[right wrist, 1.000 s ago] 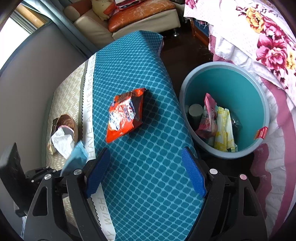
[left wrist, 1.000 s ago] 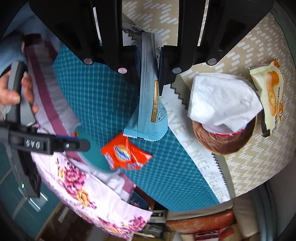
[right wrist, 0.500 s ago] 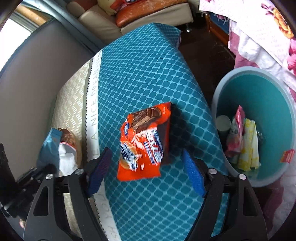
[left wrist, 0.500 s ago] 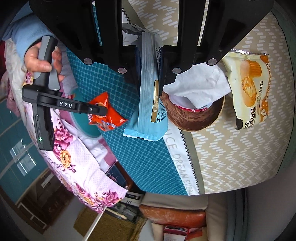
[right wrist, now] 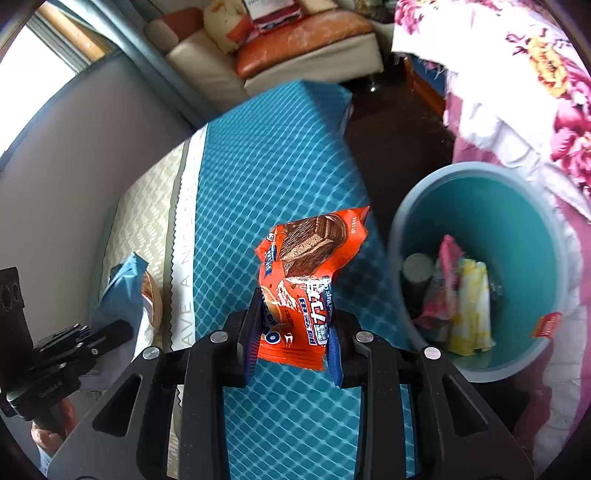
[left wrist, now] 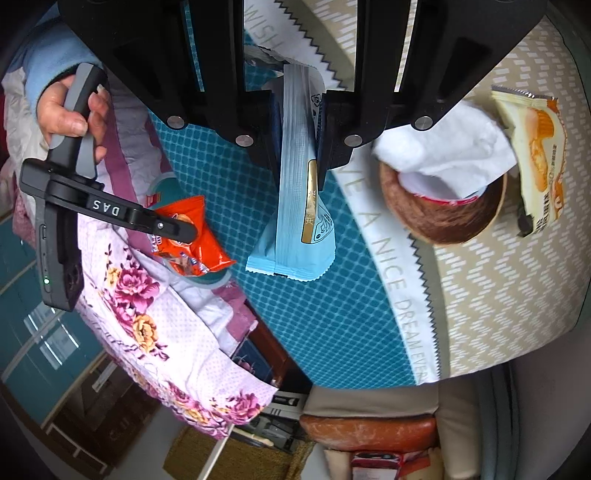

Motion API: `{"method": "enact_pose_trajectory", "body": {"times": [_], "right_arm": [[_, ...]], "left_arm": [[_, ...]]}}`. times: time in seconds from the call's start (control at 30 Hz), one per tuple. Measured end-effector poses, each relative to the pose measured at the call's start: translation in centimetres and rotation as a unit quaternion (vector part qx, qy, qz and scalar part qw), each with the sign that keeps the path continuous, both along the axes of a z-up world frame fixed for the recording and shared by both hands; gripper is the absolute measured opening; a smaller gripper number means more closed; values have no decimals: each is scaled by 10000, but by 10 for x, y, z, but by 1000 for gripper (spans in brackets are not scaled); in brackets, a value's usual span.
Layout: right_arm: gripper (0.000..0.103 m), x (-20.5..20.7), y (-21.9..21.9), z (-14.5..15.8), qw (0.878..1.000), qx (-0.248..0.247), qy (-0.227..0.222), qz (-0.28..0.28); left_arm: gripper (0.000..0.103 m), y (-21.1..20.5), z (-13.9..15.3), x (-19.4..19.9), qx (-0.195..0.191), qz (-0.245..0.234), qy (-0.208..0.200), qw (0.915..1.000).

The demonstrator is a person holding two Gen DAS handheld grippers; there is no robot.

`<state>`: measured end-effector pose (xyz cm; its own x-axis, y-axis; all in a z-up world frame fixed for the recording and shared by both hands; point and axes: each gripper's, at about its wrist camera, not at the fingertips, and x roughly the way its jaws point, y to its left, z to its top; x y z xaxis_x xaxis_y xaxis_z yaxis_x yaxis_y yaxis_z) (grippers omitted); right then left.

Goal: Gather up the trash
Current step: 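Carry the blue wrapper and Ovaltine pack over the wastebasket and open both grippers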

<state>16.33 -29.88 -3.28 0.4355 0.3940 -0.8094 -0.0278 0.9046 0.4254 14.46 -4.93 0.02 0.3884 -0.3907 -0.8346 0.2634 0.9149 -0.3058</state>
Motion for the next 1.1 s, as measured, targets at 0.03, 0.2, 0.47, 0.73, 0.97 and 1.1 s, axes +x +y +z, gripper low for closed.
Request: {"method": "enact_pose_trajectory", "body": {"times": [0.03,0.2,0.47,0.73,0.97,1.1], "right_arm": [[28,-2,-6,3,10000,-4,-42,-74],[28,-11,-44,14,9989,16,-216,-414],[28,-26,-100,21,9951,65,-420,-892],[28,-38,-149,20,9913,70,-482,-1225],[28,-47,-181,15,9878,84,-472,-1485],[28,-49,-193,12,9869,63,-441,-1552]], "left_arm": [[16,-8,2,1,25,-32,-27,10000],[16,-45,8,6,143,-224,-122,9996],[16,-110,7,12,378,-653,-115,9971],[16,-165,-2,21,611,-995,-32,9932],[16,-199,-13,29,698,-1205,43,9902],[16,-214,-22,32,697,-1296,126,9890]]}}
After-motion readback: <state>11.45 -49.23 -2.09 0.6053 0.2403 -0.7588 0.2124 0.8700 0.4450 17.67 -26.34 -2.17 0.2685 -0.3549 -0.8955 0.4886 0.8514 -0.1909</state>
